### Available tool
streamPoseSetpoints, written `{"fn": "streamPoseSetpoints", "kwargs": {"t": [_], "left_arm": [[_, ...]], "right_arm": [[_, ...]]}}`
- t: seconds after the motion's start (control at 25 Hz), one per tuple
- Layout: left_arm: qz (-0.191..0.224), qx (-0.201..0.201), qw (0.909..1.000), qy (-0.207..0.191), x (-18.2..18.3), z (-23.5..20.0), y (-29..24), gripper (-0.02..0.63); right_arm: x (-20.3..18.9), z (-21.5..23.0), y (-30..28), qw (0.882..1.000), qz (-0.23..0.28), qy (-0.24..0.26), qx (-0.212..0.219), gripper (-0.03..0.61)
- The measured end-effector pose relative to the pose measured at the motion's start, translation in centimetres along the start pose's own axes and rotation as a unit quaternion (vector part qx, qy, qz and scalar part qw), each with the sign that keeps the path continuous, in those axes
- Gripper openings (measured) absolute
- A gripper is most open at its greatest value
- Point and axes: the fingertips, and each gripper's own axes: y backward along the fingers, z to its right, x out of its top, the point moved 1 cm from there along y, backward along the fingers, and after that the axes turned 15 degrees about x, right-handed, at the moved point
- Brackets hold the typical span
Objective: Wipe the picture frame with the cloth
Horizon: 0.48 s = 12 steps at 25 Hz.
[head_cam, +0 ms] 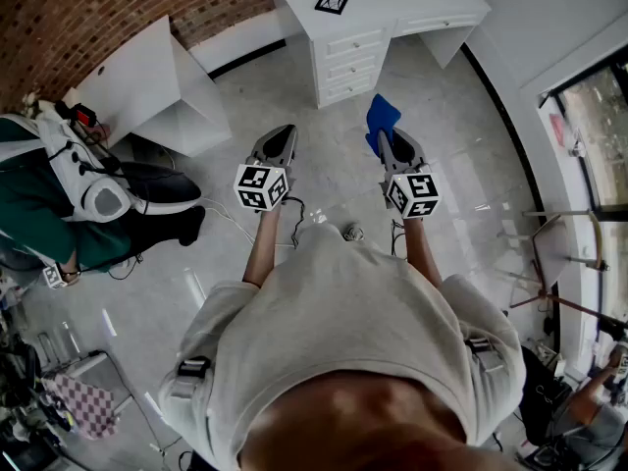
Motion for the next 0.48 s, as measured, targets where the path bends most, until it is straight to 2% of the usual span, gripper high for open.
{"fn": "streamPoseSetpoints", "kwargs": {"t": [0.48], "left_arm": [[-0.004,0.002,1.0,-0.001,-0.31,0.11,0.02,0.017]], "right_arm": [[-0.07,-0.41,-0.22,1.0,0.0,0.0,0.006,0.061]]}}
